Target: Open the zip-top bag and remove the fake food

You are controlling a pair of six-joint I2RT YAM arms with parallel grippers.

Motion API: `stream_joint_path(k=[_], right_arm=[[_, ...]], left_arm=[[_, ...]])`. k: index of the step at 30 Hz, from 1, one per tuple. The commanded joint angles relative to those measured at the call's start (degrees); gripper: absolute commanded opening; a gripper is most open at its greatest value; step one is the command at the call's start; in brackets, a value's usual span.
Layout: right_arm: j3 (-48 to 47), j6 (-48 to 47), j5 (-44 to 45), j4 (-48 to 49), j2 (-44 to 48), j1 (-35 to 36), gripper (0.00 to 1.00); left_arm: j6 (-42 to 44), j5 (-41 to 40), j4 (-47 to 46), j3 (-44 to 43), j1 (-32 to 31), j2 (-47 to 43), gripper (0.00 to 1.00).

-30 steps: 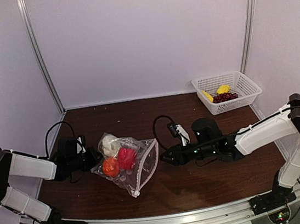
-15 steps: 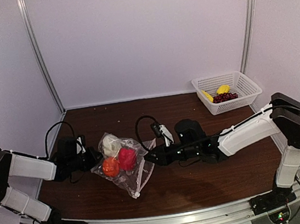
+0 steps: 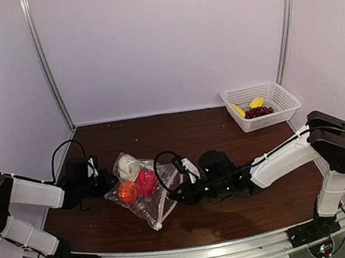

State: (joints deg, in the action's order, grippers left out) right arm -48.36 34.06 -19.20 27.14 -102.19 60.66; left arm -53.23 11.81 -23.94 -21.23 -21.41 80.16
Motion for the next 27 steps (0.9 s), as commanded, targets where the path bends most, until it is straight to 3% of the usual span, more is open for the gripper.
stream_joint_path(k=[1,16,22,27], right_arm=[[-1.0,-3.4,2.1,1.4,-2.0,0.9,0.22],[-16.3,-4.4,10.2,0.6,-14.1,0.9,0.26],[-19.6,-2.7,14.5,-0.7,-17.1,0.7,0.35],[-22.4,-2.0,16.4,-1.9,-18.7,0.7,0.54]], left_arm=[[0.8,0.8,-1.4,0.7,0.4,-0.3,0.0],[2.0,3.5,-2.5,-0.8,-1.2,1.3,0.0],[5.0,6.0,-2.7,-3.5,-3.7,4.1,0.0],[8.0,9.2,-2.7,-7.0,-6.7,8.9,0.0]])
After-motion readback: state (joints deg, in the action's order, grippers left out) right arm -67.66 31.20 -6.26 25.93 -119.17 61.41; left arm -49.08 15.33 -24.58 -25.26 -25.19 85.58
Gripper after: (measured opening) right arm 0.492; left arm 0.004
